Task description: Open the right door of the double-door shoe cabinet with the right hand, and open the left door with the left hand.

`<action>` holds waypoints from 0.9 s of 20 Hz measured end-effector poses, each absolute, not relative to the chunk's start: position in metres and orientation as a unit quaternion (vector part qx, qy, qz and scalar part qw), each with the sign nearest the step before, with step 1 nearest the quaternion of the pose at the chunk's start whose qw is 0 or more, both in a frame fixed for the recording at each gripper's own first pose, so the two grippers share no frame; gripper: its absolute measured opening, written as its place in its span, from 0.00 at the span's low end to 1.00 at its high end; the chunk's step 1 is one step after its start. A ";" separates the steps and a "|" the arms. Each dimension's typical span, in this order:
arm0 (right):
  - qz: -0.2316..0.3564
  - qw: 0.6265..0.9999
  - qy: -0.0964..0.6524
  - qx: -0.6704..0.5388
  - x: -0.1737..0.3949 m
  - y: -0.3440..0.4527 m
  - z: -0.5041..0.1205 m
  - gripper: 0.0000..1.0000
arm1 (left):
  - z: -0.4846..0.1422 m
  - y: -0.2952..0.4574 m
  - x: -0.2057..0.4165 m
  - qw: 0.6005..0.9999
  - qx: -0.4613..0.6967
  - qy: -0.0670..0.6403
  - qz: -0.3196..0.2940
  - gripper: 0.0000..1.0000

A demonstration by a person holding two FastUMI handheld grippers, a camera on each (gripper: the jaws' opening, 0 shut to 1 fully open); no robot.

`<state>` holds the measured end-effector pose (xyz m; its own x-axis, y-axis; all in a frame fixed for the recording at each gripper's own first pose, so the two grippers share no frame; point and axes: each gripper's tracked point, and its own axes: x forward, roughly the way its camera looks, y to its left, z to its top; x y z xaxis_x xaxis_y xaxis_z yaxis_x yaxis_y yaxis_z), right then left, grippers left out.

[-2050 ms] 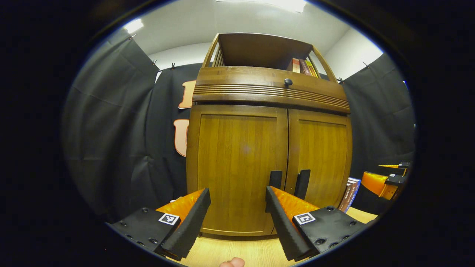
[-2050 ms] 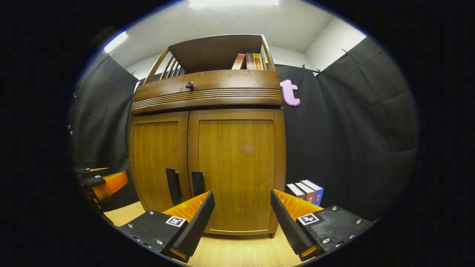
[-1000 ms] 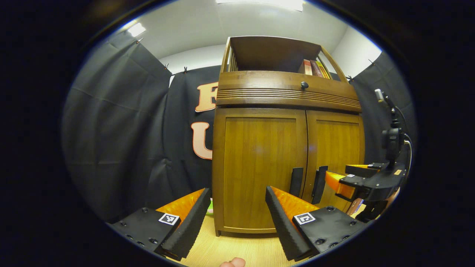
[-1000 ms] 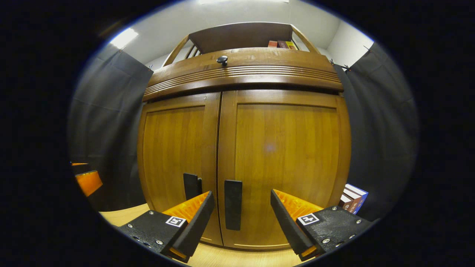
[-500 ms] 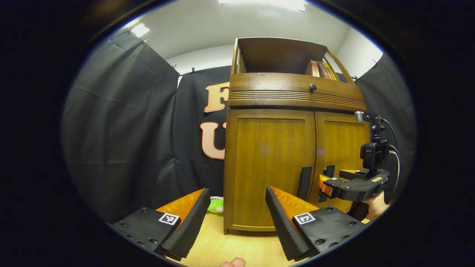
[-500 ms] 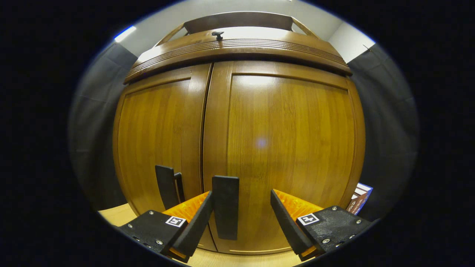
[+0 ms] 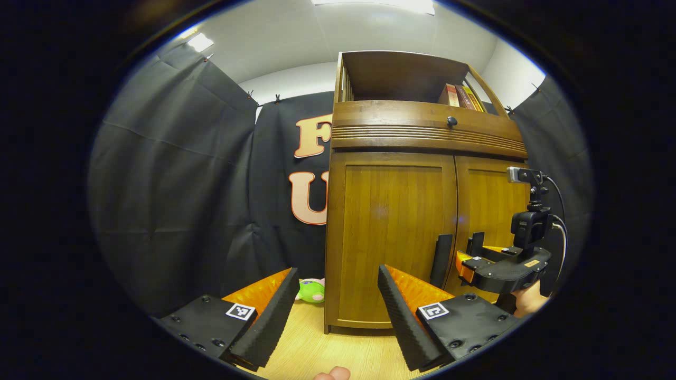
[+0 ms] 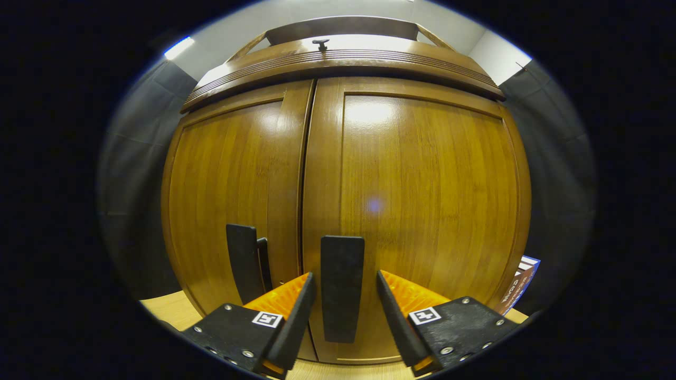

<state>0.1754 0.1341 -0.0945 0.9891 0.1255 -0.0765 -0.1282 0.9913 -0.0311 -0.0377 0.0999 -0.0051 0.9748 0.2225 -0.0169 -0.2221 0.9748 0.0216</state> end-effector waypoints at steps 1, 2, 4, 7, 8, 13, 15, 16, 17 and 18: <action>0.064 0.997 0.039 -0.017 0.174 0.135 -0.095 0.72 | -0.004 0.099 -0.037 0.994 0.010 0.011 0.111 0.98; 0.064 0.997 0.040 -0.012 0.174 0.135 -0.096 0.64 | -0.006 0.100 -0.039 0.994 0.009 0.012 0.110 0.98; 0.074 0.996 0.038 -0.022 0.173 0.135 -0.097 0.45 | -0.007 0.098 -0.039 0.994 0.004 0.015 0.107 0.97; 0.091 0.995 0.032 -0.024 0.171 0.133 -0.099 0.32 | -0.008 0.095 -0.039 0.995 0.000 0.018 0.100 0.96; 0.091 0.995 0.033 -0.027 0.171 0.133 -0.100 0.31 | -0.008 0.094 -0.041 0.995 0.001 0.018 0.097 0.95; 0.093 0.995 0.042 -0.011 0.163 0.131 -0.099 0.20 | -0.004 0.087 -0.056 0.995 0.011 0.014 0.098 0.95; 0.103 0.994 0.046 0.004 0.152 0.129 -0.099 0.29 | -0.004 0.085 -0.062 0.995 0.012 0.014 0.098 0.95; 0.108 0.993 0.048 0.008 0.145 0.128 -0.098 0.29 | -0.004 0.084 -0.062 0.995 0.011 0.016 0.097 0.95; 0.112 0.992 0.051 0.009 0.140 0.127 -0.096 0.29 | -0.005 0.082 -0.063 0.995 0.009 0.017 0.095 0.95; 0.115 0.992 0.053 0.012 0.132 0.125 -0.096 0.29 | -0.005 0.080 -0.063 0.995 0.007 0.017 0.094 0.95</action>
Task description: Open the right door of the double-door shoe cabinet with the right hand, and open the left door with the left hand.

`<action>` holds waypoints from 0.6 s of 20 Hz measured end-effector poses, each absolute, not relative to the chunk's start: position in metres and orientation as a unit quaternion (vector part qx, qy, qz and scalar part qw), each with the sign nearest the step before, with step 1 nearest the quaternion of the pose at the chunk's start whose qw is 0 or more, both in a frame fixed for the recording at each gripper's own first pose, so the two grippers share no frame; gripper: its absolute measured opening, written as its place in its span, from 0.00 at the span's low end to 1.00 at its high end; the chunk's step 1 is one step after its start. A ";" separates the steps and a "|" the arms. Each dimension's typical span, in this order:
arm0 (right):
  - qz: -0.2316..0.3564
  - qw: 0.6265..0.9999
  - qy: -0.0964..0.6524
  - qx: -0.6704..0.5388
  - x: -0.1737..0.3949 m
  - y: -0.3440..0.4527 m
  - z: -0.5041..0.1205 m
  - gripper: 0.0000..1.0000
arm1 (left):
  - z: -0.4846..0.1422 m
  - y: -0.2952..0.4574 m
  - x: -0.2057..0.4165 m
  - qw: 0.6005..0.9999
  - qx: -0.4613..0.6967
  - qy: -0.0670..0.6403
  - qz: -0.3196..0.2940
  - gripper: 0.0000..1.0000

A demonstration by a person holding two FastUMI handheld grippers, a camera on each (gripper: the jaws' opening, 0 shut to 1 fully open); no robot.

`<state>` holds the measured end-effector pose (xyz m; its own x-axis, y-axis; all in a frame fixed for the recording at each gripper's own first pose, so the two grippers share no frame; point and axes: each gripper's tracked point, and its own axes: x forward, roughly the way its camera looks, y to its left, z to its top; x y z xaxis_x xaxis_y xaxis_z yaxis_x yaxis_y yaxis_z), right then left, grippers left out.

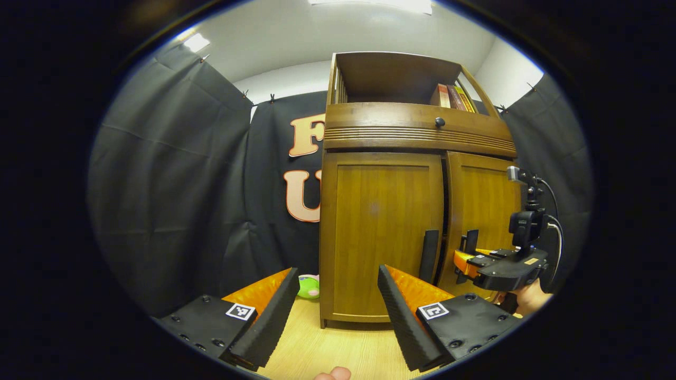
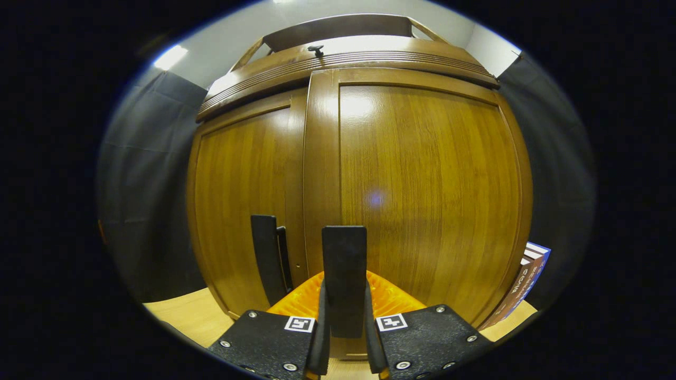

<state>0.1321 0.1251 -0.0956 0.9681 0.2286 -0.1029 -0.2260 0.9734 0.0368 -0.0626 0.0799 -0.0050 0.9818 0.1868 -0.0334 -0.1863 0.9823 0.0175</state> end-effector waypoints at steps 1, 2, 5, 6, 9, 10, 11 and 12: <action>0.116 0.992 0.056 0.017 0.121 0.121 -0.096 0.28 | -0.005 0.077 -0.062 0.996 0.005 0.017 0.092 0.95; 0.119 0.991 0.059 0.021 0.111 0.118 -0.095 0.28 | -0.005 0.073 -0.061 0.996 0.003 0.017 0.089 0.95; 0.125 0.990 0.060 0.031 0.085 0.105 -0.091 0.28 | -0.008 0.059 -0.056 0.997 -0.001 0.023 0.080 0.95; 0.126 0.990 0.061 0.031 0.077 0.099 -0.090 0.28 | -0.008 0.052 -0.054 0.997 -0.004 0.025 0.074 0.95; 0.126 0.990 0.064 0.029 0.050 0.081 -0.087 0.28 | -0.007 0.033 -0.045 0.998 -0.006 0.025 0.063 0.94; 0.125 0.990 0.065 0.031 0.042 0.074 -0.086 0.28 | -0.006 0.027 -0.044 0.998 -0.004 0.023 0.061 0.94; 0.125 0.989 0.065 0.032 0.035 0.069 -0.085 0.28 | -0.005 0.021 -0.042 0.998 -0.001 0.021 0.058 0.94; 0.125 0.989 0.068 0.031 0.029 0.063 -0.084 0.28 | -0.005 0.014 -0.041 0.998 0.001 0.019 0.056 0.96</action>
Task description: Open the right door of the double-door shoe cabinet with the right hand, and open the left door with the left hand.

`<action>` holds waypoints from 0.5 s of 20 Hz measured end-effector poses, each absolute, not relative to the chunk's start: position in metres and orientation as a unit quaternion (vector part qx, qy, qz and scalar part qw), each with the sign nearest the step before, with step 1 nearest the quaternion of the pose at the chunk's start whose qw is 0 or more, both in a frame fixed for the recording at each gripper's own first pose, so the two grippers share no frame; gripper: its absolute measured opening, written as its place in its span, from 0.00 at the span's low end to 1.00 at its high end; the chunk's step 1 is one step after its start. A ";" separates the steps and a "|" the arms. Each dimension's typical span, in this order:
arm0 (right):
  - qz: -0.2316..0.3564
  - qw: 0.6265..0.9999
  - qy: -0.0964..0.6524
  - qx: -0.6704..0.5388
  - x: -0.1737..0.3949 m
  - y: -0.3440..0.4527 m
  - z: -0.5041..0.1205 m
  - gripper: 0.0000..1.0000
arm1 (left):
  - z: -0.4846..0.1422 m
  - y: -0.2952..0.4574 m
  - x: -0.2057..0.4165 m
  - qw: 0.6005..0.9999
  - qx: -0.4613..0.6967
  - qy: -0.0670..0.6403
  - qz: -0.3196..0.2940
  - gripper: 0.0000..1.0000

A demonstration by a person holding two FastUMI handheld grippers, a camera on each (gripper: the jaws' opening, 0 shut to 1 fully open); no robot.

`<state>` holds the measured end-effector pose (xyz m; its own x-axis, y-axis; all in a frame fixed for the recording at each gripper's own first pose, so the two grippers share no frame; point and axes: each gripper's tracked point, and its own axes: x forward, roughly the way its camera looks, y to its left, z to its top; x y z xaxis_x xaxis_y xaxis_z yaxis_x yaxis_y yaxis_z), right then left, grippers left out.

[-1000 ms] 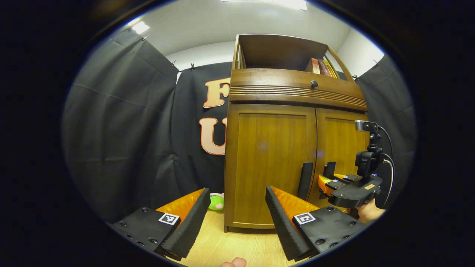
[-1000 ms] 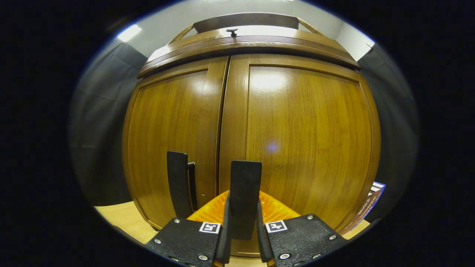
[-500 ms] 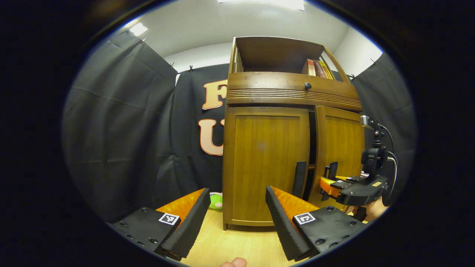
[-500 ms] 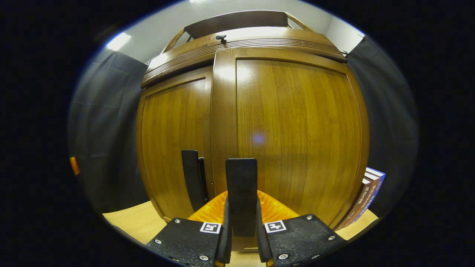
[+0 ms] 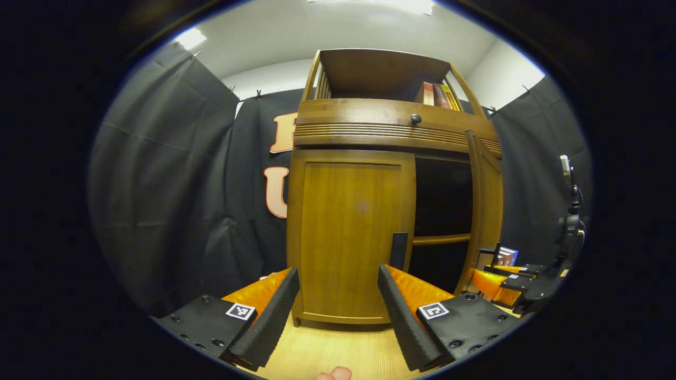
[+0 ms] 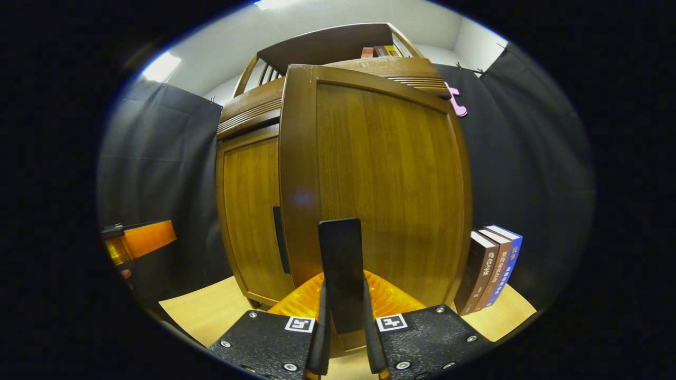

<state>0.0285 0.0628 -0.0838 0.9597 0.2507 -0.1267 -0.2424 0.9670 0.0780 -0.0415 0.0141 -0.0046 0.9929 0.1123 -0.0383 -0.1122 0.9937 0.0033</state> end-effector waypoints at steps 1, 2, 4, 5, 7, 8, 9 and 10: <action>0.123 0.989 0.071 0.030 0.022 0.055 -0.084 0.28 | -0.005 0.008 -0.040 0.998 0.000 0.018 0.054 0.94; 0.122 0.989 0.074 0.027 0.016 0.047 -0.085 0.28 | -0.006 0.002 -0.040 0.999 -0.003 0.017 0.052 0.94; 0.120 0.989 0.078 0.027 0.008 0.034 -0.083 0.28 | -0.006 -0.011 -0.040 0.999 -0.008 0.016 0.048 0.94; 0.120 0.989 0.079 0.027 0.003 0.029 -0.083 0.28 | -0.006 -0.017 -0.039 0.999 -0.010 0.016 0.046 0.94; 0.114 0.990 0.084 0.026 -0.006 0.015 -0.082 0.28 | -0.008 -0.024 -0.038 0.999 -0.007 0.014 0.046 0.94; 0.109 0.990 0.085 0.023 -0.011 0.008 -0.083 0.28 | -0.008 -0.028 -0.038 0.999 -0.006 0.013 0.047 0.94; 0.105 0.991 0.084 0.017 -0.014 0.000 -0.082 0.27 | -0.007 -0.031 -0.038 0.999 -0.005 0.012 0.048 0.94; 0.100 0.991 0.082 0.017 -0.017 -0.008 -0.082 0.30 | -0.006 -0.034 -0.037 0.999 -0.005 0.010 0.048 0.98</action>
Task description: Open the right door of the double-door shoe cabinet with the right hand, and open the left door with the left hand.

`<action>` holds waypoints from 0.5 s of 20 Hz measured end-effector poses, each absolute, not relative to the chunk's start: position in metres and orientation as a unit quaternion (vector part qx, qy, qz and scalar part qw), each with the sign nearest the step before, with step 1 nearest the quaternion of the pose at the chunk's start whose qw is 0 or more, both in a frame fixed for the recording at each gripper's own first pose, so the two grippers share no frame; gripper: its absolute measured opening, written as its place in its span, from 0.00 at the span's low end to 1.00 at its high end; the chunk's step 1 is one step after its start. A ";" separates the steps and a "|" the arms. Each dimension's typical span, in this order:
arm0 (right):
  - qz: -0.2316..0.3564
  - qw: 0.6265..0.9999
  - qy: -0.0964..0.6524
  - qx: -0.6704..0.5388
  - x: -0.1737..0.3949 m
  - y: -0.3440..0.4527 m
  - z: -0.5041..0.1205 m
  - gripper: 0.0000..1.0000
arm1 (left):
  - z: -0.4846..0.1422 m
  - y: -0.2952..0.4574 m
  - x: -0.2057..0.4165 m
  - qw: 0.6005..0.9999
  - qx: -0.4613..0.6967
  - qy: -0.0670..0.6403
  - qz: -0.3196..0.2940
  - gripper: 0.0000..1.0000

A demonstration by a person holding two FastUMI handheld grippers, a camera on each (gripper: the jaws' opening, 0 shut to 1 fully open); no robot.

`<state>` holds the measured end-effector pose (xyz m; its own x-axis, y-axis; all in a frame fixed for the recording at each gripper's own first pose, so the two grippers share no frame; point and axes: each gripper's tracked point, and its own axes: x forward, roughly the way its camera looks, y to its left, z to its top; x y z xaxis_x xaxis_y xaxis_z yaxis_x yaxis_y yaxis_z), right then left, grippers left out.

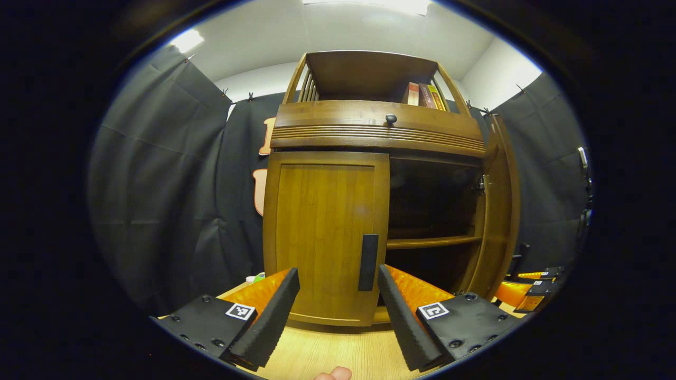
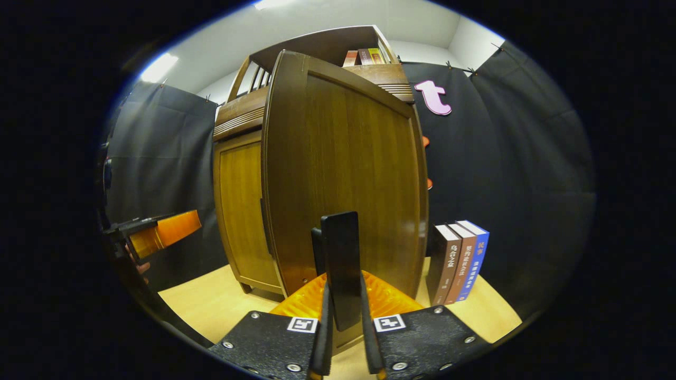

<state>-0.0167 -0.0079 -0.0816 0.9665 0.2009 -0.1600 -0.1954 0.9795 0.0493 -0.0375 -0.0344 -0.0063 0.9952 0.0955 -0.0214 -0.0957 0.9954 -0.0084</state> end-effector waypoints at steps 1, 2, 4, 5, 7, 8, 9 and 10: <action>0.096 0.992 0.083 0.019 -0.020 -0.016 -0.082 0.34 | -0.006 -0.038 -0.037 0.999 -0.004 0.009 0.047 0.98; 0.092 0.992 0.085 0.021 -0.023 -0.024 -0.083 0.27 | -0.005 -0.042 -0.036 0.999 -0.002 0.008 0.046 0.98; 0.079 0.993 0.085 0.019 -0.028 -0.043 -0.082 0.10 | -0.003 -0.050 -0.032 0.999 0.004 0.005 0.041 0.96; 0.071 0.994 0.083 0.014 -0.030 -0.052 -0.081 0.18 | -0.001 -0.054 -0.031 0.999 0.007 0.003 0.037 0.94; 0.052 0.995 0.082 0.005 -0.033 -0.073 -0.081 0.26 | -0.001 -0.065 -0.028 1.000 0.010 0.000 0.028 0.94; 0.039 0.996 0.082 0.000 -0.034 -0.086 -0.082 0.04 | -0.002 -0.070 -0.027 1.000 0.010 0.000 0.023 0.94; 0.023 0.996 0.082 -0.006 -0.034 -0.100 -0.081 0.12 | -0.002 -0.076 -0.025 1.000 0.010 0.001 0.017 0.94; 0.006 0.997 0.082 -0.013 -0.033 -0.116 -0.081 0.10 | -0.003 -0.081 -0.024 1.000 0.010 0.002 0.011 0.95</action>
<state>-0.0331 -0.1156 -0.0812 0.9866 0.0104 -0.1630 -0.0145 0.9996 -0.0242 -0.0242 -0.0811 -0.0030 0.9997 0.0223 -0.0034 -0.0222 0.9996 0.0193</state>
